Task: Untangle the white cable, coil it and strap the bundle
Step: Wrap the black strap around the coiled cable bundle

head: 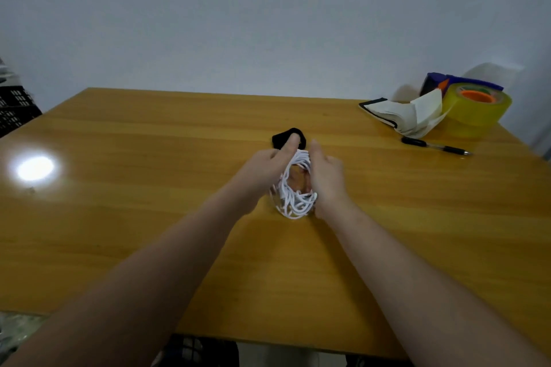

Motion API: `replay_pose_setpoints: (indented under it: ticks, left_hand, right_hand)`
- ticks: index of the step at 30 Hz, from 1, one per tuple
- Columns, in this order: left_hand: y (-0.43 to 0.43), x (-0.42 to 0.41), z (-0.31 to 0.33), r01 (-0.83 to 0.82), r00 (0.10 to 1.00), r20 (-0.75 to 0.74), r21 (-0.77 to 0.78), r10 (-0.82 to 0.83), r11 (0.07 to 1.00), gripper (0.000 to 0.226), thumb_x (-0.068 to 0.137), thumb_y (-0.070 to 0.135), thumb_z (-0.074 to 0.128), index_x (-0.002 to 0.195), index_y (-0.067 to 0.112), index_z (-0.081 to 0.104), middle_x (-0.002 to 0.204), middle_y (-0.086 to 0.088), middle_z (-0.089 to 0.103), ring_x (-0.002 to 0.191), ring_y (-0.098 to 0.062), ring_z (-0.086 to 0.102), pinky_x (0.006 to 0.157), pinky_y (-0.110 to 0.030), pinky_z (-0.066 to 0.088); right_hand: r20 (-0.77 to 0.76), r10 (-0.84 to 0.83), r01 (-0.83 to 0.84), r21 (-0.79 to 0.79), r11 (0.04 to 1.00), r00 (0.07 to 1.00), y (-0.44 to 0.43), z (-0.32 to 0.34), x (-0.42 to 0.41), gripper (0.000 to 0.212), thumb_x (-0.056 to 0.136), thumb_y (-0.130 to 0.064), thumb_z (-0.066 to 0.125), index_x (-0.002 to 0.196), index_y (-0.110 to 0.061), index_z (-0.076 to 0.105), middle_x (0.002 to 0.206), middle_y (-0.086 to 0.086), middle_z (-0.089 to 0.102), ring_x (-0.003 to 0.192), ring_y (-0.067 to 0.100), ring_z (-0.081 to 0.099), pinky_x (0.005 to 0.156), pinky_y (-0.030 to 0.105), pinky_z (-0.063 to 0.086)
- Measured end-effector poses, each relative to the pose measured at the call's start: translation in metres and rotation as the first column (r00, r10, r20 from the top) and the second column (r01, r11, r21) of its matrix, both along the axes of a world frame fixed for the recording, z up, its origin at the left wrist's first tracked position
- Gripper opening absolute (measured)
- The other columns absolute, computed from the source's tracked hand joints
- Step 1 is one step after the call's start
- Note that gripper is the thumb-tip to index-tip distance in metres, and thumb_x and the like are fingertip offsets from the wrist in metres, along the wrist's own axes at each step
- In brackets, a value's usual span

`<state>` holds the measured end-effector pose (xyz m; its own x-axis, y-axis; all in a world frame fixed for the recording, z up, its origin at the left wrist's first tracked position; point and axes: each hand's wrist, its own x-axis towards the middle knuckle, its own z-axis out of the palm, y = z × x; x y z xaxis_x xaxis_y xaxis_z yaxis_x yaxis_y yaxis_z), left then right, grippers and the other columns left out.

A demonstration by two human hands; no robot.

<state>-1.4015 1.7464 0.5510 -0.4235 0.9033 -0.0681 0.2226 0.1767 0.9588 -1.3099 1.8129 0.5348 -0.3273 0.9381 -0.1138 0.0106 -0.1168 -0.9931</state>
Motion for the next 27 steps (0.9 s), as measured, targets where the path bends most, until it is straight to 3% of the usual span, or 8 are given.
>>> replay_pose_setpoints:
  ticks: [3, 8, 13, 18, 20, 23, 25, 27]
  left_hand:
    - [0.01, -0.002, 0.002, -0.132, 0.972, 0.191, -0.049, 0.139, 0.99, 0.07, 0.071, 0.075, 0.058, 0.078, 0.006, 0.061, 0.07, -0.011, 0.063, 0.061, -0.02, 0.061, 0.06, -0.029, 0.046]
    - [0.014, 0.002, -0.018, -0.246, 0.945, 0.236, 0.055, 0.227, 0.968, 0.047, 0.08, 0.048, 0.07, 0.068, 0.013, 0.042, 0.058, 0.0, 0.041, 0.05, -0.013, 0.042, 0.045, -0.023, 0.034]
    - [0.014, -0.007, -0.03, -0.263, 0.956, 0.166, 0.13, 0.24, 0.956, 0.029, 0.09, 0.035, 0.062, 0.077, 0.01, 0.054, 0.059, 0.001, 0.055, 0.049, -0.008, 0.054, 0.05, -0.024, 0.043]
    - [0.017, -0.014, -0.038, -0.205, 0.783, 0.619, 0.164, 0.061, 0.965, 0.024, 0.099, 0.025, 0.047, 0.084, 0.007, 0.055, 0.057, 0.0, 0.06, 0.049, -0.011, 0.058, 0.051, -0.024, 0.05]
    - [0.021, -0.02, -0.037, -0.278, 0.721, 0.684, 0.142, 0.109, 0.95, 0.028, 0.098, 0.024, 0.049, 0.073, 0.013, 0.045, 0.048, 0.005, 0.042, 0.036, -0.007, 0.04, 0.039, -0.019, 0.038]
    - [0.02, -0.033, -0.031, -0.436, 0.679, 0.698, 0.132, 0.229, 0.89, 0.028, 0.095, 0.019, 0.055, 0.069, 0.015, 0.045, 0.046, 0.006, 0.032, 0.03, -0.005, 0.027, 0.034, -0.015, 0.026]
    - [0.016, -0.036, -0.028, -0.491, 0.694, 0.652, 0.117, 0.306, 0.863, 0.026, 0.092, 0.019, 0.059, 0.069, 0.014, 0.048, 0.04, 0.009, 0.032, 0.031, -0.006, 0.026, 0.035, -0.017, 0.025]
    - [0.014, -0.036, -0.026, -0.487, 0.718, 0.624, 0.133, 0.309, 0.863, 0.025, 0.09, 0.019, 0.061, 0.069, 0.014, 0.049, 0.04, 0.01, 0.03, 0.032, -0.007, 0.025, 0.035, -0.017, 0.024]
  right_hand:
    - [0.079, 0.012, -0.025, 0.174, 0.984, 0.997, 0.006, -0.006, -0.013, 0.057, 0.097, -0.043, 0.04, 0.049, -0.013, 0.041, 0.045, 0.003, 0.046, 0.046, 0.019, 0.046, 0.05, 0.028, 0.034]
    - [0.173, -0.014, -0.061, 0.417, 0.907, 0.985, 0.014, -0.02, -0.026, 0.062, 0.102, -0.04, 0.026, 0.048, -0.013, 0.041, 0.047, 0.004, 0.044, 0.045, 0.019, 0.04, 0.047, 0.031, 0.028]
    - [0.267, 0.033, -0.139, 0.388, 0.911, 0.963, 0.031, -0.019, -0.039, 0.059, 0.101, -0.036, 0.029, 0.051, -0.01, 0.042, 0.05, 0.008, 0.043, 0.046, 0.02, 0.039, 0.048, 0.029, 0.028]
    - [0.208, 0.226, -0.265, 0.182, 0.947, 0.952, 0.045, -0.019, -0.034, 0.05, 0.097, -0.04, 0.042, 0.063, -0.006, 0.052, 0.053, 0.008, 0.047, 0.045, 0.018, 0.045, 0.05, 0.027, 0.035]
    - [0.27, 0.21, -0.286, 0.285, 0.915, 0.94, 0.046, -0.018, -0.037, 0.046, 0.097, -0.041, 0.042, 0.075, -0.004, 0.056, 0.064, 0.009, 0.051, 0.056, 0.017, 0.048, 0.055, 0.029, 0.036]
    - [0.23, 0.106, -0.193, 0.401, 0.896, 0.968, 0.059, -0.018, -0.042, 0.032, 0.1, -0.031, 0.04, 0.109, -0.007, 0.058, 0.108, 0.01, 0.062, 0.101, 0.02, 0.058, 0.086, 0.032, 0.044]
    - [0.409, 0.163, -0.351, 0.441, 0.826, 0.898, 0.072, -0.02, -0.04, 0.032, 0.1, -0.018, 0.039, 0.128, -0.006, 0.051, 0.131, 0.011, 0.054, 0.122, 0.024, 0.049, 0.099, 0.031, 0.037]
    - [0.707, 0.15, -0.607, 0.456, 0.651, 0.691, 0.082, -0.029, -0.038, 0.036, 0.095, -0.015, 0.046, 0.13, -0.012, 0.051, 0.132, 0.01, 0.055, 0.123, 0.028, 0.049, 0.096, 0.036, 0.04]
